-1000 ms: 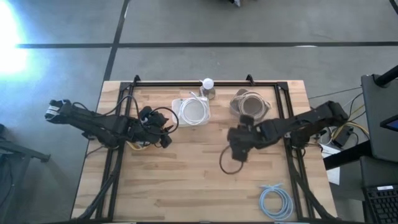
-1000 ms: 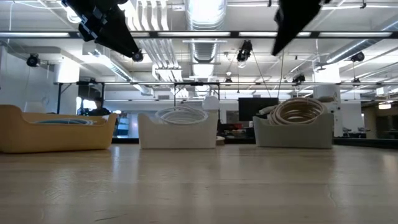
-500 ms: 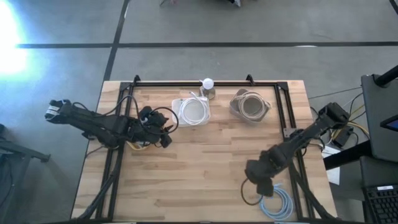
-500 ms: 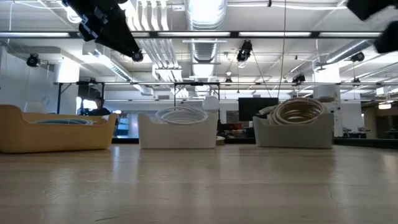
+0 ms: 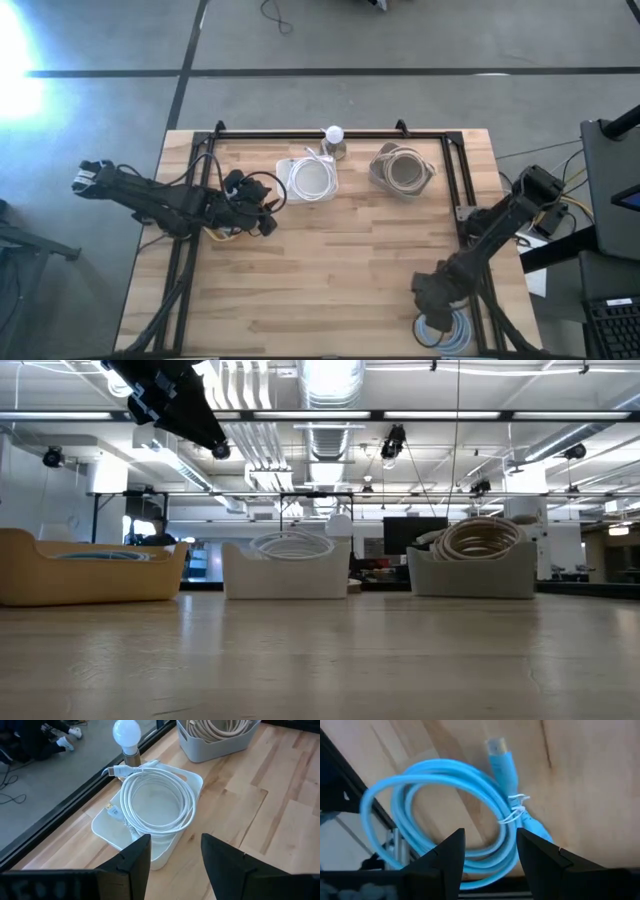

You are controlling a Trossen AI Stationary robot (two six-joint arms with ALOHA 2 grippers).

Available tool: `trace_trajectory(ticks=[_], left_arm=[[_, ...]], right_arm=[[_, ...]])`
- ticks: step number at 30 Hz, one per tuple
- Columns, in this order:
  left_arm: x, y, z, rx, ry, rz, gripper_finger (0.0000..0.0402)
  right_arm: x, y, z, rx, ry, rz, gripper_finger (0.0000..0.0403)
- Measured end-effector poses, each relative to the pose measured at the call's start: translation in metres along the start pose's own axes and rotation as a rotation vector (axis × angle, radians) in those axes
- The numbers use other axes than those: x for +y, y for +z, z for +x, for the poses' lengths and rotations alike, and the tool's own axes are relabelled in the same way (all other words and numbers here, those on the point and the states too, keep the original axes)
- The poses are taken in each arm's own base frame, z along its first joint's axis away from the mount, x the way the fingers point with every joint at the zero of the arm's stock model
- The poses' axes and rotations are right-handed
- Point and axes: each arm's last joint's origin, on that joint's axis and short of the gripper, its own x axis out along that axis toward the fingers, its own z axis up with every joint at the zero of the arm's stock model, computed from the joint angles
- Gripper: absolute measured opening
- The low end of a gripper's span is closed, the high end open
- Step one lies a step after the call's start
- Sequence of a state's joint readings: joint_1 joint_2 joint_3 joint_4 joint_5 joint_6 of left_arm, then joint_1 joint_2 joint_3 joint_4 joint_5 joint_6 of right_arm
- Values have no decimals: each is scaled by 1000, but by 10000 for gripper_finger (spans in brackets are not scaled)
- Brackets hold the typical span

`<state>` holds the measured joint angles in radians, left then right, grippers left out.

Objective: Sort HDMI cables
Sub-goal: Put the blue hdmi cable into the yellow bin

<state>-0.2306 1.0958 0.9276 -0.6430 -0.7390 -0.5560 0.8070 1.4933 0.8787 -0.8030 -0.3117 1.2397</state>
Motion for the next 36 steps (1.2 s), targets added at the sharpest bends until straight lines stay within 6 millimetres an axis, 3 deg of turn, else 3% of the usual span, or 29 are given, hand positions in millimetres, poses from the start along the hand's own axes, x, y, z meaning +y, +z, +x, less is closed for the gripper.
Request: trace_trajectory(ticks=[10,19,30,36], left_arm=[[0,0,0,-1,1,-1,179],[0,1,0,-5,-3,-6,179],[0,1,0,-6,-3,-7,179],[-4,5,0,-43,-27,-52,179]], right_arm=[[-11,-8,29,-74,14,2,171],[-27,-6,41,-115,-40,-8,163],[-29,-3,40,-194,-84,-114,72],[-16,11,25,-409,-90,-101,44]])
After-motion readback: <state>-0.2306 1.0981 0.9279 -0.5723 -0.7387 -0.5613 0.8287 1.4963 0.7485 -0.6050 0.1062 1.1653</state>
